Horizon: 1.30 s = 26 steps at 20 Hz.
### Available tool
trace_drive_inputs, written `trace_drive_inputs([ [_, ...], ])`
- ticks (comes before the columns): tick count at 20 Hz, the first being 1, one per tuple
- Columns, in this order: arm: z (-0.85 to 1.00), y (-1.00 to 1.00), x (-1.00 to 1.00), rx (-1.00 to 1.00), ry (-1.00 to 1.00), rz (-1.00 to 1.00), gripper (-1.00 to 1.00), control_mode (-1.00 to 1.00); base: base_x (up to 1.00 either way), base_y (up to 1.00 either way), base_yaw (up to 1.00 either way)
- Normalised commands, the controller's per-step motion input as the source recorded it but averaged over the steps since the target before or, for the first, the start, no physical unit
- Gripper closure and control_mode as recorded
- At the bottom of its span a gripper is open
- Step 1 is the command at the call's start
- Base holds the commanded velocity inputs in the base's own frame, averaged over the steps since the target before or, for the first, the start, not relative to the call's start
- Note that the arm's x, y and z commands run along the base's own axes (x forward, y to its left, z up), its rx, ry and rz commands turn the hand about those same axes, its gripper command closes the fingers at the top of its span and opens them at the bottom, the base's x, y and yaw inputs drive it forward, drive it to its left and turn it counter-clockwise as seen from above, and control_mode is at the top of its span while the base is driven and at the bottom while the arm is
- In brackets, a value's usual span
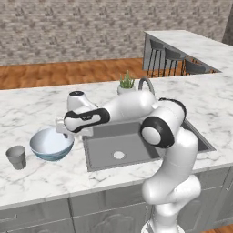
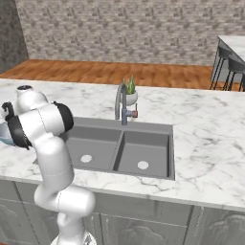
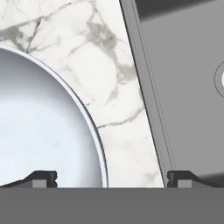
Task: Place the bowl in the left basin and the glass cup in the right basin of the sink.
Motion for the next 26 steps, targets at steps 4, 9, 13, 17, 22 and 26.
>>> trace_drive_inputs([
  [4,-0.03,0.26,0.19,-0.01,0.00,-0.02,-1.00,-1.00,0.00,0.00,0.00],
  [9,-0.29,0.02,0.01,0.00,0.00,0.00,-1.00,-1.00,0.00,0.00,0.00],
  [13,-0.35,0.00,0.02,0.00,0.00,0.00,-1.00,-1.00,0.00,0.00,0.00],
  [17,-0.31,0.00,0.00,0.00,0.00,0.00,-1.00,-1.00,0.00,0.00,0.00],
  [22,-0.15,0.01,0.00,0.00,-0.02,0.00,1.00,-1.00,0.00,0.00,0.00],
  [26,-0.01,0.03,0.00,0.00,-0.02,0.00,1.00,-1.00,0.00,0.00,0.00],
])
